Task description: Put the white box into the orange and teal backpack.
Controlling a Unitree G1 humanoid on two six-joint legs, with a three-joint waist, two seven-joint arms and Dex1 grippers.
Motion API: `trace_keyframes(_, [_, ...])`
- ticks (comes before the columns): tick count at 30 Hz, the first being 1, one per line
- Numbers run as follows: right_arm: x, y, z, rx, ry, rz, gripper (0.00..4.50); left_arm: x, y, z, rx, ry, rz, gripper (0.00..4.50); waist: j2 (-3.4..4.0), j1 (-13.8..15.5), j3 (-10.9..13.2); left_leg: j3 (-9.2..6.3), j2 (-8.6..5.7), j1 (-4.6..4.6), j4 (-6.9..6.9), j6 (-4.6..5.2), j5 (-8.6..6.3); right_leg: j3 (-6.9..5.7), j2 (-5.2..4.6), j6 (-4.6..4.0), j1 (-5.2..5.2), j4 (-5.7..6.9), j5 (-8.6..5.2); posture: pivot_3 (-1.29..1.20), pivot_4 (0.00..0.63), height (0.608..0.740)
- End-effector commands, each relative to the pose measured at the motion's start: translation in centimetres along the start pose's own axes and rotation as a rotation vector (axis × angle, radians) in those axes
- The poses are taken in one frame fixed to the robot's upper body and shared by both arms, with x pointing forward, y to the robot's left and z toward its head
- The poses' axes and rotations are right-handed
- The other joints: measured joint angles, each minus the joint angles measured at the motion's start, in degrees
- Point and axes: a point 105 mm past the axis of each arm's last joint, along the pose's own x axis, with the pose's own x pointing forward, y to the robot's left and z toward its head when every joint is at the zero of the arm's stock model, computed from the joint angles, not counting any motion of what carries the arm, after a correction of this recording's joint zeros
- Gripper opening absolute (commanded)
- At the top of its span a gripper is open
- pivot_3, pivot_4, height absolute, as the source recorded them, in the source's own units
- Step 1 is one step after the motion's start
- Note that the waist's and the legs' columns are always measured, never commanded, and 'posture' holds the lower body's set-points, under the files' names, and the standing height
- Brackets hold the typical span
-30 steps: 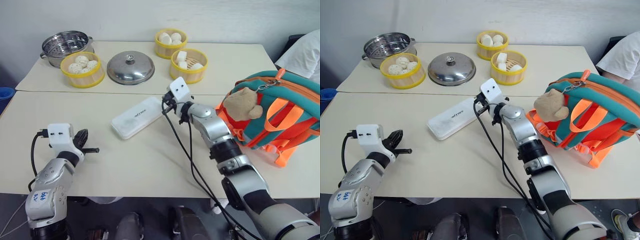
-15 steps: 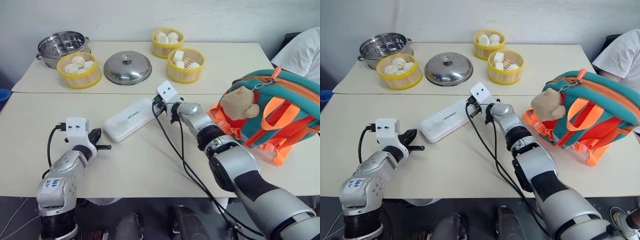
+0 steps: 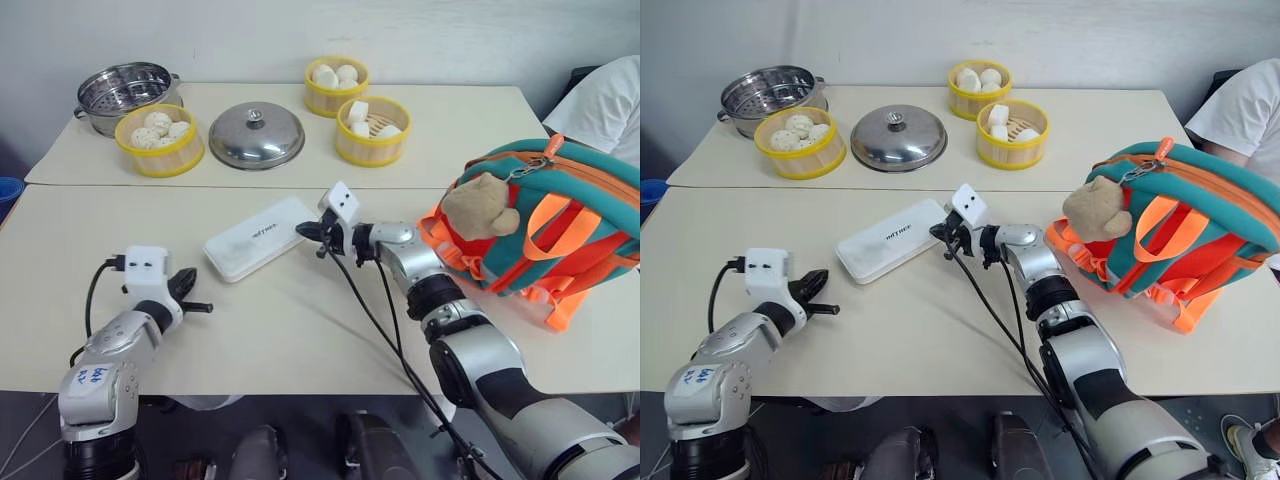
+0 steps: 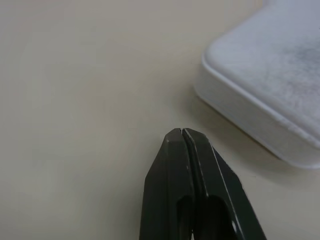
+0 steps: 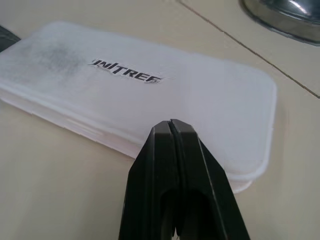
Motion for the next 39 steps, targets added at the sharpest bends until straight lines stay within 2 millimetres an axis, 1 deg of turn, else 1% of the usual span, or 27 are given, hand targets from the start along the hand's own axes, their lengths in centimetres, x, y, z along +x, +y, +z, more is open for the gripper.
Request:
trace_keyframes(1, [0.3, -2.6, 3.1, -0.043, -0.074, -0.223, 0.0, -1.1, 0.8, 1.7, 0.005, -0.085, 0.054, 0.02, 0.0, 0.0, 0.0, -0.01, 0.01, 0.01, 0.03, -0.01, 0.01, -0.01, 0.0, 0.0, 0.01, 0.03, 0.0, 0.0, 0.15, 0.74])
trace_keyframes(5, [0.9, -3.7, 2.5, -0.053, 0.005, -0.35, 0.0, -0.8, 0.2, 1.9, -0.01, -0.087, 0.045, 0.02, 0.0, -0.1, 0.0, -0.01, -0.01, 0.03, 0.0, -0.07, 0.06, -0.01, 0.0, -0.01, 0.0, 0.06, 0.0, 0.0, 0.15, 0.74])
trace_keyframes(8, [1.5, -3.8, 2.1, -0.059, 0.068, -0.385, 0.0, -0.4, -0.5, 2.1, -0.02, -0.085, 0.039, 0.02, -0.01, 0.0, 0.0, 0.0, -0.02, 0.03, -0.03, -0.07, 0.06, -0.01, 0.0, -0.01, -0.01, 0.04, 0.0, 0.0, 0.15, 0.74])
trace_keyframes(11, [2.4, -2.7, 1.0, -0.038, 0.138, -0.326, 0.0, 0.4, -1.5, 1.8, -0.026, -0.062, 0.024, 0.02, -0.01, 0.0, 0.0, 0.02, -0.02, 0.01, -0.01, -0.06, 0.06, 0.0, 0.0, -0.01, 0.0, 0.0, 0.0, 0.0, 0.15, 0.74])
trace_keyframes(14, [2.9, -1.8, 0.7, 0.022, 0.15, -0.27, 0.0, 0.9, -2.0, 1.5, -0.026, -0.042, 0.013, 0.02, 0.0, -0.1, 0.0, 0.03, -0.01, 0.0, -0.03, -0.05, 0.06, 0.01, 0.0, -0.01, -0.01, -0.01, 0.0, 0.0, 0.15, 0.74])
trace_keyframes(19, [3.3, -0.4, 1.0, 0.069, 0.137, -0.148, 0.0, 1.2, -1.6, 1.5, -0.045, -0.038, 0.038, 0.02, 0.0, -0.2, 0.0, 0.03, 0.01, 0.01, -0.02, -0.06, 0.06, 0.0, 0.03, -0.01, -0.01, 0.0, 0.0, 0.0, 0.15, 0.74])
trace_keyframes(21, [3.2, 0.2, 0.7, 0.064, 0.15, -0.079, 0.0, 1.0, -1.6, 1.0, -0.041, -0.014, 0.027, 0.02, 0.0, -0.3, 0.0, 0.03, 0.0, 0.02, -0.01, -0.06, 0.07, 0.0, 0.02, -0.01, 0.0, 0.01, 0.0, 0.0, 0.15, 0.74])
trace_keyframes(24, [2.7, 0.6, 0.5, 0.052, 0.146, -0.01, 0.0, 0.7, -1.5, 0.6, -0.033, 0.0, 0.015, 0.02, 0.0, -0.8, 0.0, 0.03, 0.0, 0.02, -0.02, -0.07, 0.07, 0.0, 0.02, -0.01, 0.0, 0.03, 0.0, 0.0, 0.15, 0.74])
trace_keyframes(27, [2.1, 1.1, 0.0, 0.05, 0.158, 0.06, 0.0, 0.1, -2.4, 0.1, -0.036, 0.025, -0.08, 0.02, 0.0, -1.2, 0.0, 0.02, 0.0, 0.04, -0.04, -0.08, 0.07, 0.0, 0.02, -0.01, 0.0, 0.05, 0.0, 0.0, 0.15, 0.74])
trace_keyframes(30, [1.0, 1.7, -0.8, 0.054, 0.172, 0.122, 0.0, -1.0, -4.3, -0.6, -0.02, 0.067, -0.237, 0.02, 0.0, -1.1, 0.0, 0.01, 0.0, 0.05, -0.08, -0.1, 0.07, 0.0, 0.02, -0.01, 0.01, 0.04, 0.0, 0.0, 0.15, 0.74])
trace_keyframes(32, [-0.4, 2.7, -1.5, 0.058, 0.183, 0.162, 0.0, -2.0, -5.5, -1.3, 0.007, 0.111, -0.339, 0.02, 0.01, -0.8, 0.0, -0.02, -0.01, 0.06, -0.11, -0.1, 0.05, 0.0, -0.01, -0.01, 0.03, 0.0, 0.0, 0.0, 0.15, 0.74])
trace_keyframes(34, [-2.3, 4.0, -2.3, 0.045, 0.208, 0.198, 0.0, -2.7, -6.1, -1.8, 0.008, 0.151, -0.409, 0.02, 0.03, -0.1, 0.0, -0.1, -0.02, 0.08, -0.1, -0.1, 0.02, -0.04, -0.03, -0.01, 0.1, -0.04, 0.0, 0.0, 0.15, 0.74])
trace_keyframes(37, [-4.7, 6.2, -2.8, 0.074, 0.228, 0.228, 0.0, -3.3, -6.2, -2.1, 0.03, 0.168, -0.438, 0.02, 0.09, 0.4, -0.1, -0.14, -0.05, 0.15, -0.11, -0.06, -0.11, -0.05, -0.07, -0.01, 0.2, -0.12, 0.0, 0.0, 0.15, 0.74])
trace_keyframes(39, [-5.9, 7.1, -3.2, 0.086, 0.242, 0.229, 0.0, -3.5, -6.0, -1.9, 0.05, 0.137, -0.429, 0.02, 0.09, 0.4, -0.1, -0.14, -0.05, 0.17, -0.11, -0.05, -0.15, -0.04, -0.08, -0.01, 0.21, -0.13, 0.0, 0.0, 0.15, 0.74])
